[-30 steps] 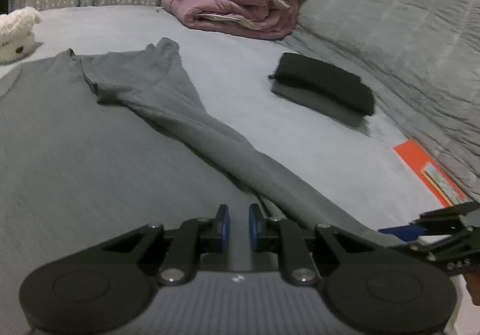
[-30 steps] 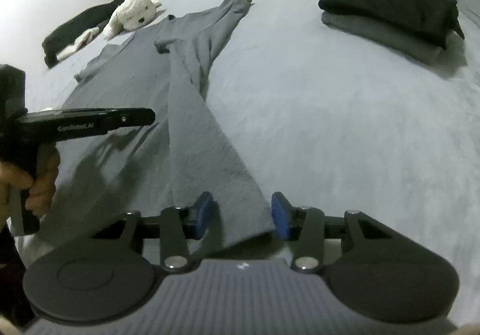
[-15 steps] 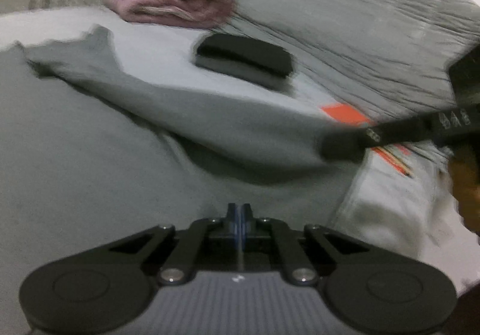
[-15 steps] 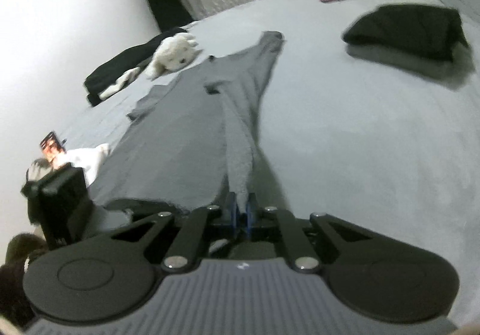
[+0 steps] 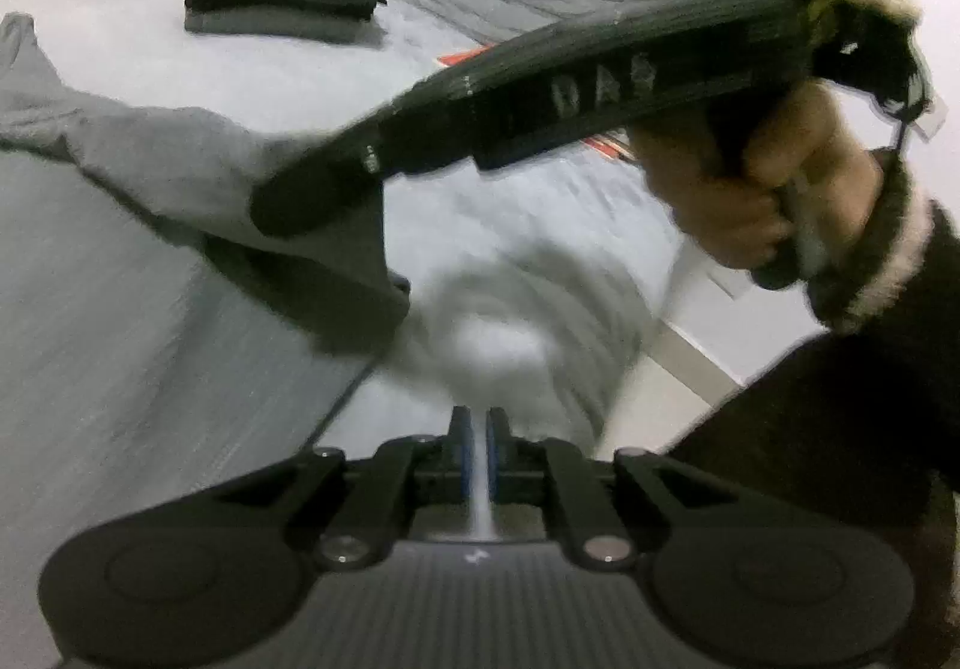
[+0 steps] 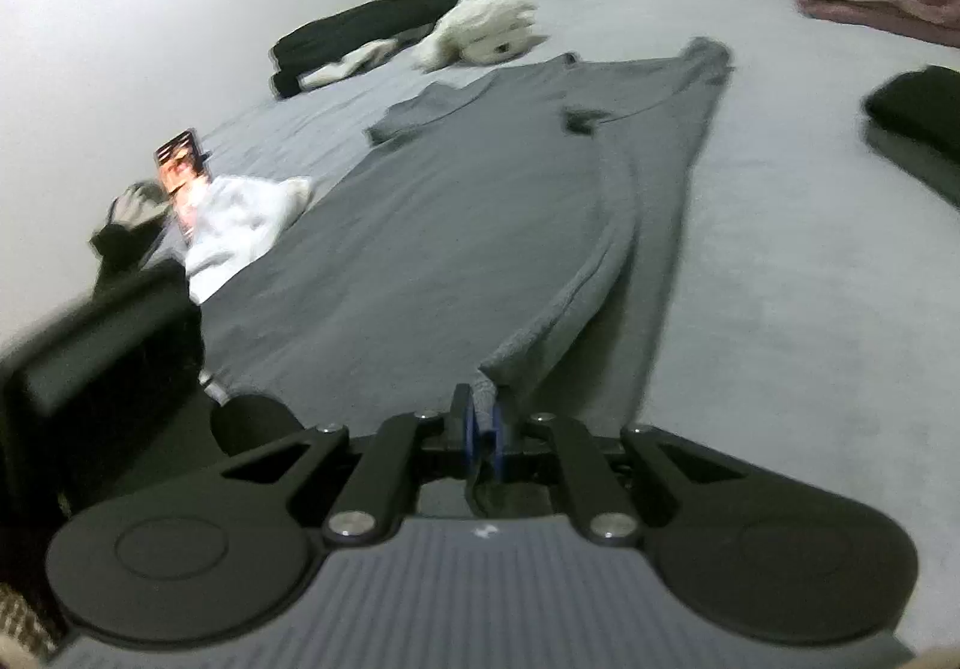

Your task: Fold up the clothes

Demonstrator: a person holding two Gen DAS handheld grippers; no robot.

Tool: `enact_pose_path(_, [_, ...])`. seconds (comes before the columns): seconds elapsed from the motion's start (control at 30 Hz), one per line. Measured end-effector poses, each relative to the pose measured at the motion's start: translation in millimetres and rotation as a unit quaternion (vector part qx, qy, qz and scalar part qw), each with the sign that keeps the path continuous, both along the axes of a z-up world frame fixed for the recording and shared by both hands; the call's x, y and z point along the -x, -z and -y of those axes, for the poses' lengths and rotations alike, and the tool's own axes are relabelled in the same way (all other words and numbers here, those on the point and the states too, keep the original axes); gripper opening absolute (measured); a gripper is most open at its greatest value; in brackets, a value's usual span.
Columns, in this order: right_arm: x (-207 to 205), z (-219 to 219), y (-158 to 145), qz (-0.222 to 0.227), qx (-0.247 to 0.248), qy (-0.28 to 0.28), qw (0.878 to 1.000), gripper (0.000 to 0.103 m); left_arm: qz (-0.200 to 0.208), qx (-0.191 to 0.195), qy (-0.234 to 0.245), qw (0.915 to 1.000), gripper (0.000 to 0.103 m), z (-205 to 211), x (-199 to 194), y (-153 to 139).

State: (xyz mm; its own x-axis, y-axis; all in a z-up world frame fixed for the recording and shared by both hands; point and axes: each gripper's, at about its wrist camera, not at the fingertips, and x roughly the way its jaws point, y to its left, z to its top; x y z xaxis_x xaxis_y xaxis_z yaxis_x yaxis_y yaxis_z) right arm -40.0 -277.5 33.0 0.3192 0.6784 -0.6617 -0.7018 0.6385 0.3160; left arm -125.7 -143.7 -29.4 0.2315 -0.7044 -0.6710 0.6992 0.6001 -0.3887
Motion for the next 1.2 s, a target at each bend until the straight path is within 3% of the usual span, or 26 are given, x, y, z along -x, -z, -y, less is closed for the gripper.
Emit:
enact_pose_path(0.13, [3,-14,9,-0.013,0.018,-0.048,0.999,0.009,-0.001,-0.022,-0.009,0.9997,0.040,-29,-1,-18])
enact_pose_path(0.23, [10,-23,13,-0.028,0.024,-0.092,0.995,0.018,-0.009,-0.017,-0.038,0.9991,0.043,-52,-15,-25])
enact_pose_path(0.33, [18,-27,15,-0.041,0.027,-0.133,0.990,0.017,-0.038,0.010,-0.080,0.9960,0.058,-76,-33,-25])
enact_pose_path(0.43, [20,-24,14,-0.040,0.031,-0.135,0.990,0.018,-0.061,0.030,-0.131,0.9891,0.058,-92,-52,-21])
enact_pose_path(0.53, [17,-14,10,-0.032,0.025,-0.114,0.993,0.035,-0.080,0.050,-0.174,0.9801,0.058,-103,-72,-14])
enact_pose_path(0.57, [16,-12,8,-0.027,0.024,-0.102,0.994,0.035,-0.085,0.056,-0.188,0.9768,0.058,-105,-77,-11])
enact_pose_path(0.73, [23,-13,-1,0.011,0.023,-0.048,0.999,0.035,-0.045,0.032,-0.248,0.9673,0.055,-97,-117,-4])
enact_pose_path(0.83, [37,-29,-1,0.051,0.038,-0.049,0.997,0.035,-0.039,0.061,-0.292,0.9536,0.052,-106,-146,-2])
enact_pose_path(0.97, [52,-50,7,0.091,0.059,-0.069,0.992,0.035,-0.045,0.097,-0.354,0.9289,0.035,-115,-184,9])
enact_pose_path(1.03, [52,-55,11,0.105,0.075,-0.063,0.990,0.035,-0.057,0.114,-0.378,0.9172,0.031,-116,-200,15])
enact_pose_path(1.2, [51,-55,18,0.133,0.102,-0.039,0.985,0.035,-0.070,0.147,-0.396,0.9036,0.031,-115,-217,24])
